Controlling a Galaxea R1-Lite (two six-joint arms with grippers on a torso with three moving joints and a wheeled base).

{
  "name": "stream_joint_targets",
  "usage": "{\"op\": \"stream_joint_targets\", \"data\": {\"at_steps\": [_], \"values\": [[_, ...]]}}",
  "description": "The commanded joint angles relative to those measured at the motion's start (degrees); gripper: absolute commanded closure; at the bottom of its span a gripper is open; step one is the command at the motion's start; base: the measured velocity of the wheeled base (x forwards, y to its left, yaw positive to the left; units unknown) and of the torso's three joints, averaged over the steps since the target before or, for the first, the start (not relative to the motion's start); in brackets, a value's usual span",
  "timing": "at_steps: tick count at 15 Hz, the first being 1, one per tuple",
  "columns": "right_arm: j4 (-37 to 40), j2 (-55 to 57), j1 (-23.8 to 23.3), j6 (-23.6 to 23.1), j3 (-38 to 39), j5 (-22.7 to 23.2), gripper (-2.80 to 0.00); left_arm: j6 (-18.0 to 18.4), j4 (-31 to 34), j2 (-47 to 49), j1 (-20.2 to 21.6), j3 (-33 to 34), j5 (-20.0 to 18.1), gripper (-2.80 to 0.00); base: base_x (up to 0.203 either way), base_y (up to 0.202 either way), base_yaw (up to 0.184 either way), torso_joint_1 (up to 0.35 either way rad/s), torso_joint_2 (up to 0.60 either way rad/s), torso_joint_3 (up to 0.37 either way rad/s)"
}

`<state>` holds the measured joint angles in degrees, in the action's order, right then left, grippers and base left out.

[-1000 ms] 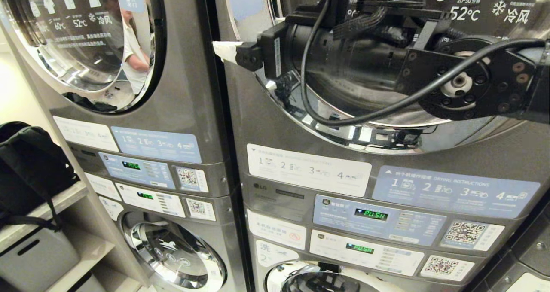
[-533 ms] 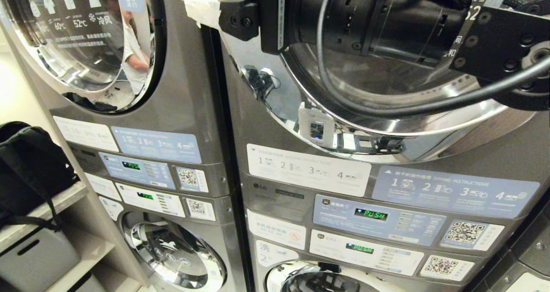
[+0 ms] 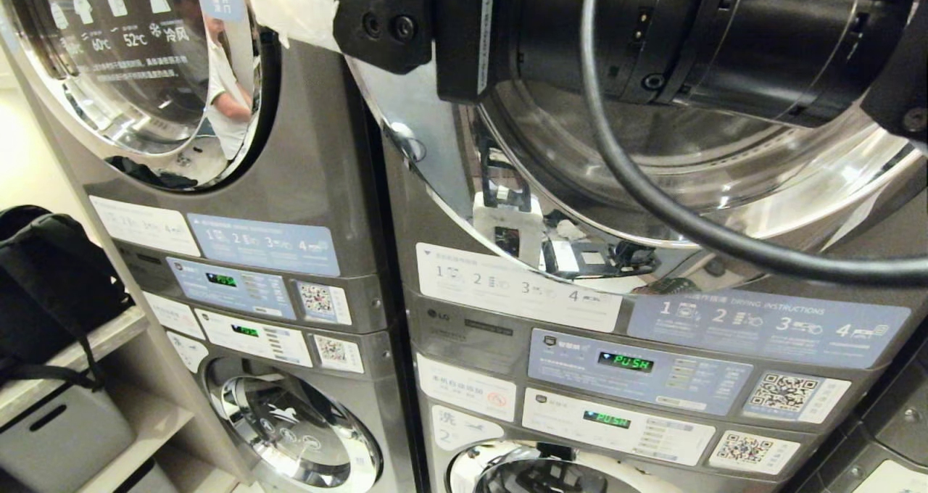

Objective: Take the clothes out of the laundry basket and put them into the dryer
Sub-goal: Open the dryer

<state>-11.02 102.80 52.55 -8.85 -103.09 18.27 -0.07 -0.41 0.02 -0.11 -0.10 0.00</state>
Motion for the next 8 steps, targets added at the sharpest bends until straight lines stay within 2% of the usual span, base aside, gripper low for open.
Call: {"op": "stream_joint_targets", "data": {"at_steps": [1, 8], "values": [[-0.1, -2.5, 0.9, 0.1, 2.0, 0.2, -2.8, 0.0, 0.0, 0.0, 0.0, 0.0, 0.0, 0.0, 0.0, 0.0, 0.0, 0.0, 0.0, 0.0], [-0.1, -11.4, 1.2, 0.1, 12.9, 0.2, -2.8, 0.0, 0.0, 0.0, 0.0, 0.0, 0.0, 0.0, 0.0, 0.0, 0.0, 0.0, 0.0, 0.0]]}}
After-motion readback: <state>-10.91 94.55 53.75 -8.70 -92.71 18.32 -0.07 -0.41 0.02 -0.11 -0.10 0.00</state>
